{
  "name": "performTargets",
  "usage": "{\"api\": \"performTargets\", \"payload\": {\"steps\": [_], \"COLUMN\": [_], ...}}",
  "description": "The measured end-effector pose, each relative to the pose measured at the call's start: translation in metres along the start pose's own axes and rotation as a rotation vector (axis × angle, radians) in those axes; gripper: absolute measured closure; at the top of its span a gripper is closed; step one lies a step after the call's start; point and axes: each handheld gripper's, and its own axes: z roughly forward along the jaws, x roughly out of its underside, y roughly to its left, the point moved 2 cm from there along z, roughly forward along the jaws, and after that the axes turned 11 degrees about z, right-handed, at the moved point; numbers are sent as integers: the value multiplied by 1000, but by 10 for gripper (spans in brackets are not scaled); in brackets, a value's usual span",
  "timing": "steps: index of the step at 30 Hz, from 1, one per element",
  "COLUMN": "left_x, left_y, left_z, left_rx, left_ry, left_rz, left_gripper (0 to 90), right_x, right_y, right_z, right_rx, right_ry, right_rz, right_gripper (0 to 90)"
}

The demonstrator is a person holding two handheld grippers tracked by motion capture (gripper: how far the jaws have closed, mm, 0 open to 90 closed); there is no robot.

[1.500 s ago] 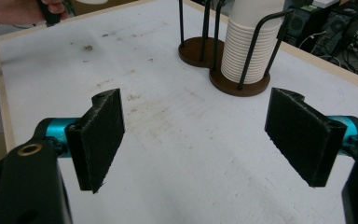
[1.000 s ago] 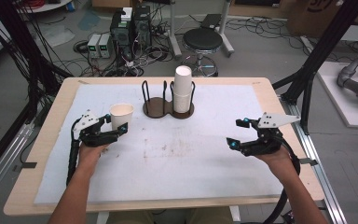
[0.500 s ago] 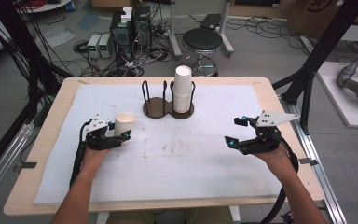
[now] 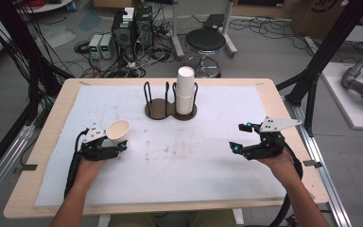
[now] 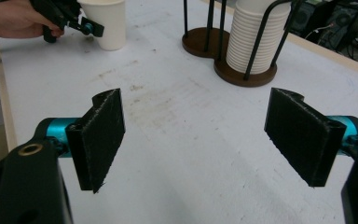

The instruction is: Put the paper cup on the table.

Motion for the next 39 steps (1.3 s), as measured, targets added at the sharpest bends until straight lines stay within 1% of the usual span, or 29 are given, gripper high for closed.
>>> {"api": "performTargets", "payload": {"steps": [1, 3, 5, 7, 9, 10, 12, 15, 19, 20, 22, 24, 26, 27, 28, 30, 32, 34, 39], "left_x": [0, 0, 0, 0, 1, 2, 4, 5, 3, 2, -2, -9, -16, -20, -27, -38, -50, -62, -79], "left_y": [0, -1, -1, -1, -2, -2, -2, 0, 0, 1, 2, 4, 5, 5, 5, 4, 1, -2, -8], "left_z": [0, 0, 0, 0, -1, -2, -5, -13, -28, -33, -42, -53, -58, -61, -65, -67, -69, -70, -68], "left_rx": [-2, -2, 0, -7, -11, -16, -19, -3, 16, 14, 13, 18, 16, 15, 15, 29, 49, 65, 94], "left_ry": [-3, -1, 0, 0, -12, -16, -17, -48, -107, -119, -146, -194, -222, -243, -259, -279, -294, -297, -318], "left_rz": [-8, -4, -6, -13, -26, -39, -59, -86, -100, -101, -103, -114, -115, -112, -98, -75, -54, -22, -7], "left_gripper": [323, 322, 321, 307, 283, 263, 186, 169, 164, 164, 164, 164, 162, 162, 162, 162, 163, 163, 166], "right_x": [1, 0, -1, -2, -2, -2, -1, 0, 1, 1, 1, 2, 2, 2, 2, 2, 3, 4, 7], "right_y": [0, 0, 1, 2, 2, 2, 2, 2, 2, 2, 1, 0, -2, -2, -3, -4, -6, -6, -6], "right_z": [0, -1, -1, -2, -2, -2, -1, 0, 1, 1, 1, 0, 0, -1, -2, -3, -4, -5, -9], "right_rx": [-1, 1, 0, 1, 3, 3, 1, 0, -1, -1, 2, 6, 14, 16, 20, 26, 34, 45, 67], "right_ry": [3, 0, -6, -5, -7, -8, -5, 2, 3, 1, 1, 3, -1, 2, 3, -2, -8, -7, -8], "right_rz": [6, 3, -1, -4, -6, -5, 1, 1, 5, 5, 11, 18, 14, 22, 25, 34, 41, 44, 47], "right_gripper": [205, 205, 205, 205, 205, 205, 205, 205, 205, 205, 205, 205, 204, 205, 204, 204, 204, 204, 204]}}
